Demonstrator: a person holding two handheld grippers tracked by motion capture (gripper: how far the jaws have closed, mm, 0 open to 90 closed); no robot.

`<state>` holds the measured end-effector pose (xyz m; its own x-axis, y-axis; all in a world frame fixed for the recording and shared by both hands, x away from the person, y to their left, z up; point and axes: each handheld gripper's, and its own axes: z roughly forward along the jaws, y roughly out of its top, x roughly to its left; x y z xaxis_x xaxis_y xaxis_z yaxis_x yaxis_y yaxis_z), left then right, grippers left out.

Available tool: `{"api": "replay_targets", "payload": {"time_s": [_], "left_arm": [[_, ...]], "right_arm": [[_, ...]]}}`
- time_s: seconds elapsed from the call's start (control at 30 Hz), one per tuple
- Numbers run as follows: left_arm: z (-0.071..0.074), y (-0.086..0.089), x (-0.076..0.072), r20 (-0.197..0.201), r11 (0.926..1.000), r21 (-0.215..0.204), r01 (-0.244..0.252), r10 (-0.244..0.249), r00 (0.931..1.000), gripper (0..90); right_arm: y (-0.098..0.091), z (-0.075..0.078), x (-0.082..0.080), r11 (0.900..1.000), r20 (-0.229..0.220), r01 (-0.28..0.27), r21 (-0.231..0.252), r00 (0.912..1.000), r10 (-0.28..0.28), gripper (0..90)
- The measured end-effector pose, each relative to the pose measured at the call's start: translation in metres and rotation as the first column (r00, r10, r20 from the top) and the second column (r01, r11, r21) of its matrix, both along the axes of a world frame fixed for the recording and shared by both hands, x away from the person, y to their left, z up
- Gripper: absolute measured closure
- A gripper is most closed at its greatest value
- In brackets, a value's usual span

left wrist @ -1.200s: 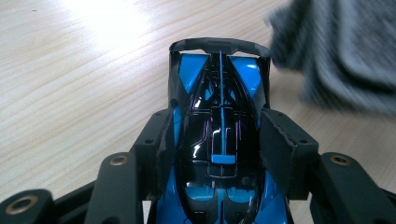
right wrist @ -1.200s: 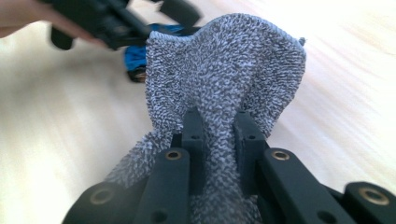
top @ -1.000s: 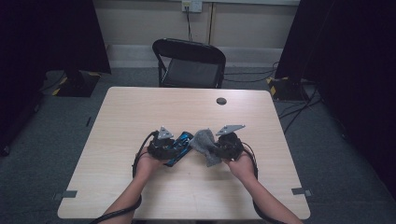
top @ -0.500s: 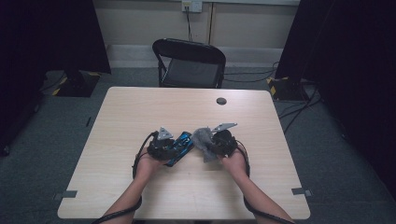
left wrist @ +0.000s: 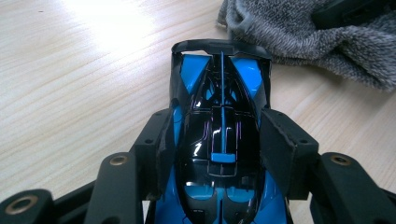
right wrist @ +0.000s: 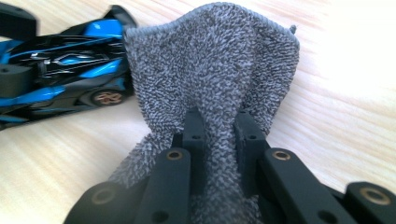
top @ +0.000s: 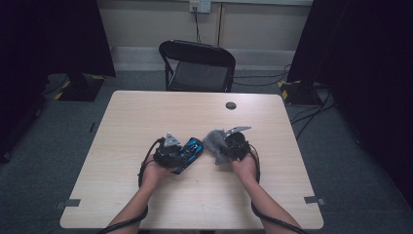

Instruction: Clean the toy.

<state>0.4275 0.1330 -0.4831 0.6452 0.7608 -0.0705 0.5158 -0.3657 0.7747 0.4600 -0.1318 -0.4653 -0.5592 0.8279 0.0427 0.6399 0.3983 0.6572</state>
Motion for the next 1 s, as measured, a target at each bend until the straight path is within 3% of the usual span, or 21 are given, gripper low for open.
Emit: {"api": "replay_targets", "payload": {"time_s": [0.07, 0.13, 0.2, 0.33, 0.5, 0.8, 0.9, 0.93, 0.97, 1.0], "left_arm": [[0.000, 0.000, 0.000, 0.001, 1.0000, 0.001, 0.001, -0.001, 1.0000, 46.5], [0.000, 0.000, 0.000, -0.001, 1.0000, 0.002, 0.001, -0.001, 1.0000, 46.5], [0.001, 0.001, 0.000, -0.003, 1.0000, 0.006, 0.002, -0.002, 1.0000, 46.5], [0.002, 0.000, 0.000, -0.011, 1.0000, 0.009, 0.003, -0.002, 0.9999, 46.5], [0.002, 0.001, 0.001, -0.013, 0.9999, 0.011, 0.008, -0.008, 0.9999, 46.5], [0.002, 0.002, -0.001, -0.019, 0.9999, 0.013, 0.004, -0.004, 0.9998, 46.5], [0.002, 0.002, -0.001, -0.017, 0.9999, 0.010, 0.002, -0.001, 0.9999, 46.5], [0.002, 0.001, -0.002, -0.017, 0.9999, 0.010, -0.001, 0.001, 0.9998, 46.5], [0.002, 0.001, -0.002, -0.018, 0.9999, 0.011, -0.001, 0.002, 0.9998, 46.5], [0.002, 0.001, -0.002, -0.017, 0.9999, 0.012, -0.002, 0.002, 0.9998, 46.5]], "right_arm": [[0.007, -0.003, -0.001, 0.9971, 0.006, -0.038, -0.065, 0.9992, 0.039, 78.2], [0.010, -0.004, -0.002, 0.9961, 0.001, -0.049, -0.073, 0.9988, 0.049, 78.2], [0.020, -0.005, -0.005, 0.9897, 0.007, -0.082, -0.117, 0.9965, 0.083, 78.2], [0.032, -0.005, -0.012, 0.9813, -0.005, -0.151, -0.119, 0.9884, 0.152, 78.3], [0.041, -0.003, -0.024, 0.9714, -0.028, -0.214, -0.103, 0.9768, 0.212, 78.4], [0.054, -0.002, -0.045, 0.9537, -0.069, -0.300, -0.026, 0.9523, 0.297, 78.5], [0.061, -0.003, -0.053, 0.9422, -0.076, -0.335, -0.008, 0.9397, 0.333, 78.5], [0.067, -0.003, -0.058, 0.9320, -0.077, -0.362, -0.006, 0.9294, 0.361, 78.5], [0.067, -0.003, -0.058, 0.9320, -0.077, -0.362, -0.006, 0.9294, 0.361, 78.5], [0.073, -0.003, -0.062, 0.9231, -0.082, -0.384, 0.010, 0.9197, 0.384, 78.5]]}}
